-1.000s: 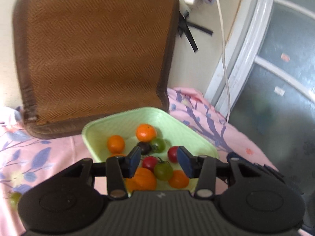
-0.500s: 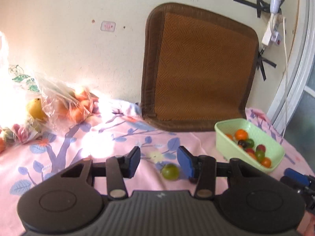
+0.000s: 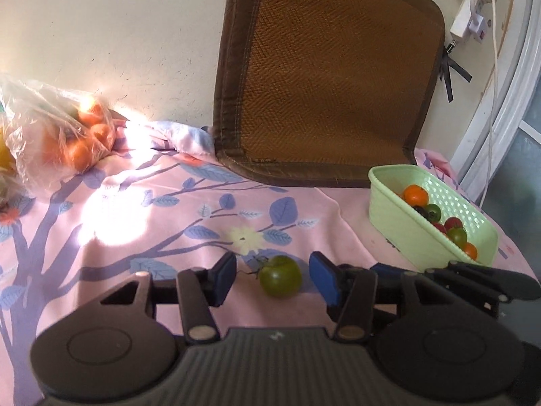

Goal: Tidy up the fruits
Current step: 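Grasp another green tomato with the left gripper while the right gripper grasps a dark purple tomato, then hold both tomatoes low above the bedspread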

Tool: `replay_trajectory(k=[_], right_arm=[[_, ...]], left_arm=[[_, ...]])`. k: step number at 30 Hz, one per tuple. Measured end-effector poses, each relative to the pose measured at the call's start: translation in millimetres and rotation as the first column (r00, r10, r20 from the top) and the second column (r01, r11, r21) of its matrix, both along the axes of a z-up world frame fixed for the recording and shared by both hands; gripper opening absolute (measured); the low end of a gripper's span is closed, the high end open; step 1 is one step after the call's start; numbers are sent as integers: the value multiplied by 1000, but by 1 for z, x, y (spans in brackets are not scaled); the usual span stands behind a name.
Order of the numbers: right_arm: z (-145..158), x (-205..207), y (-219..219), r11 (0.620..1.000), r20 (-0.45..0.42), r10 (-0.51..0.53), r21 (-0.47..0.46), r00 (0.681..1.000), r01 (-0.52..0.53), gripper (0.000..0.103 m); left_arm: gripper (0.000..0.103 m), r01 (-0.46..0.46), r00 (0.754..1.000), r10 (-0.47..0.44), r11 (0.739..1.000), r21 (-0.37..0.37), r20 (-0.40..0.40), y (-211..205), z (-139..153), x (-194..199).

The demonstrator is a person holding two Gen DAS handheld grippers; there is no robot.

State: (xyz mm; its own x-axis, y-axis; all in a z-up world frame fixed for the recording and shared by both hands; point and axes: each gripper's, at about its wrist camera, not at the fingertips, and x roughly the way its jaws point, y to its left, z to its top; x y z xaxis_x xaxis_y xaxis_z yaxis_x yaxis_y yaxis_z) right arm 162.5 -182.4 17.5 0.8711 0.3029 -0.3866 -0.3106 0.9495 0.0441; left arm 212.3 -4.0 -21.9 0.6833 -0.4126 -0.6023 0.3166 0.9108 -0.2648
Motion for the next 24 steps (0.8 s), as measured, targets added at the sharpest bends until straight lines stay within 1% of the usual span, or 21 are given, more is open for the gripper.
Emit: replay_trajectory(k=[2, 3, 5, 7, 9, 10, 12, 13, 15, 17, 20, 22, 24], right_arm=[[-1, 8, 4, 1000, -26, -2, -17, 1000, 2, 50], [-1, 13, 5, 1000, -40, -3, -17, 999, 2, 47], [-2, 20, 5, 1000, -61, -5, -16, 998, 4, 32], [-3, 16, 3, 1000, -54, -15, -7, 998, 15, 31], [-4, 7, -2, 999, -37, -34, -2, 999, 34, 31], [-5, 2, -5, 999, -36, -41, 8, 998, 42, 31], [-8, -13, -16, 998, -37, -57, 36, 998, 58, 31], [-9, -21, -22, 996, -37, -69, 49, 997, 71, 31], [-12, -41, -33, 992, -31, -95, 80, 995, 98, 31], [-15, -65, -47, 985, -23, -129, 114, 991, 131, 31], [-22, -100, -68, 967, -16, -206, 149, 978, 206, 31], [-28, -122, -82, 952, -13, -256, 168, 967, 255, 31], [-34, -140, -91, 941, -7, -297, 167, 955, 294, 31]], left_arm=[[49, 11, 1000, -11, 1000, -1, 0, -1, -1, 0], [49, 17, 1000, -17, 1000, 4, 7, -3, 0, -2], [49, 26, 999, -27, 999, 27, 22, -7, 1, -4], [46, 31, 999, -33, 998, 56, 24, -12, 1, -5], [29, 31, 999, -32, 996, 86, 14, -17, -1, -4], [29, 32, 999, -33, 995, 93, 11, -19, -1, -4], [29, 31, 999, -32, 995, 100, 17, -21, 1, -9], [29, 37, 999, -38, 995, 88, 11, -22, 2, -14], [29, 64, 998, -65, 995, 78, 22, -30, 5, -32], [29, 84, 995, -90, 991, 104, 54, -44, 9, -57], [29, 130, 988, -138, 986, 108, 64, -65, 12, -92], [29, 143, 986, -151, 983, 118, 64, -80, 12, -111], [29, 149, 986, -157, 980, 128, 57, -94, 11, -124]])
